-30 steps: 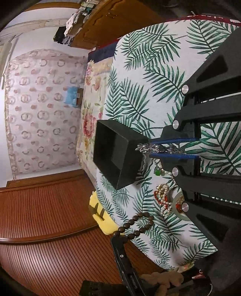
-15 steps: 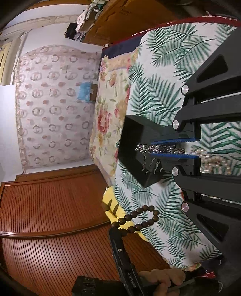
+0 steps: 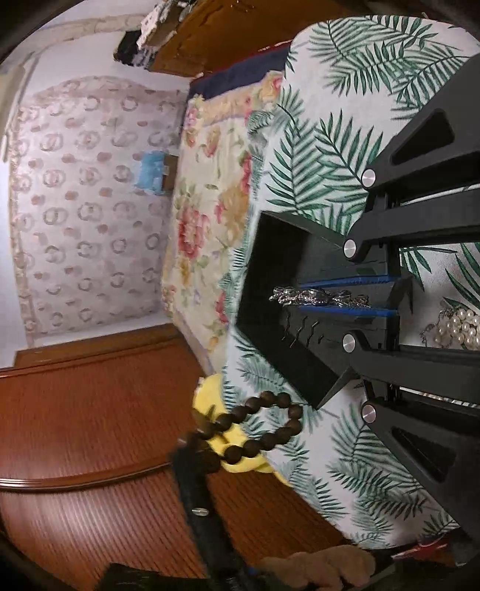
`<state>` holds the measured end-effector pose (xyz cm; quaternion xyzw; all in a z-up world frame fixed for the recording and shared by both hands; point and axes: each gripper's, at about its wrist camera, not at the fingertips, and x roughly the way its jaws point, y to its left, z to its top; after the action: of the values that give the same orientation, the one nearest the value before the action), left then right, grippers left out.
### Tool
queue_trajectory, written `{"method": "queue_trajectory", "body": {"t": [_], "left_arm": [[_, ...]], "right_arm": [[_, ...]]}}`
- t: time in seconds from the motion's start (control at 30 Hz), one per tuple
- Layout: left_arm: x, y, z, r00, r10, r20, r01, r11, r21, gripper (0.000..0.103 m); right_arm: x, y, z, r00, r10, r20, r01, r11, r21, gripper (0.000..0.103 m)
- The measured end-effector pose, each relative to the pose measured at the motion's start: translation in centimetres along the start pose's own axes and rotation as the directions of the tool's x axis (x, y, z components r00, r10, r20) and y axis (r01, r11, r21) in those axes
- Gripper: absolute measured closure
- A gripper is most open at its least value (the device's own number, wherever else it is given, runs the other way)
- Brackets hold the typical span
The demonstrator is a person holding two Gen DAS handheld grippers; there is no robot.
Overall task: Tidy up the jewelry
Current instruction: 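Lower both held items into the black box and open both tools, then reach the right tool to the jade bangle and close on its rim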
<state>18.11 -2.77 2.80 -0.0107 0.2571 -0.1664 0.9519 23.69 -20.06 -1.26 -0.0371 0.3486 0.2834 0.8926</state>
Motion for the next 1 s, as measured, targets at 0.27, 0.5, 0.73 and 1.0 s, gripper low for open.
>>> {"method": "queue_trajectory", "body": {"t": [0.27, 0.5, 0.73, 1.0], "left_arm": [[3.9, -0.8, -0.1, 0.998, -0.031, -0.050, 0.031, 1.000, -0.003, 0.091], [6.4, -1.0, -0.6, 0.994, -0.030, -0.106, 0.030, 1.000, 0.002, 0.090], [3.5, -0.9, -2.1, 0.995, 0.008, -0.095, -0.008, 1.000, 0.006, 0.054], [-1.9, -0.8, -5.3, 0.995, 0.043, -0.094, -0.041, 0.999, 0.027, 0.022]], "right_arm": [[-1.2, -1.3, -0.3, 1.000, 0.011, 0.022, -0.011, 1.000, 0.021, 0.077], [-3.8, -1.7, -0.9, 0.999, -0.010, 0.054, 0.009, 1.000, 0.018, 0.077], [-5.9, -0.1, -3.2, 0.998, -0.024, 0.059, 0.024, 1.000, 0.006, 0.077], [-8.1, 2.9, -6.6, 0.999, 0.004, 0.054, -0.003, 1.000, -0.008, 0.068]]}}
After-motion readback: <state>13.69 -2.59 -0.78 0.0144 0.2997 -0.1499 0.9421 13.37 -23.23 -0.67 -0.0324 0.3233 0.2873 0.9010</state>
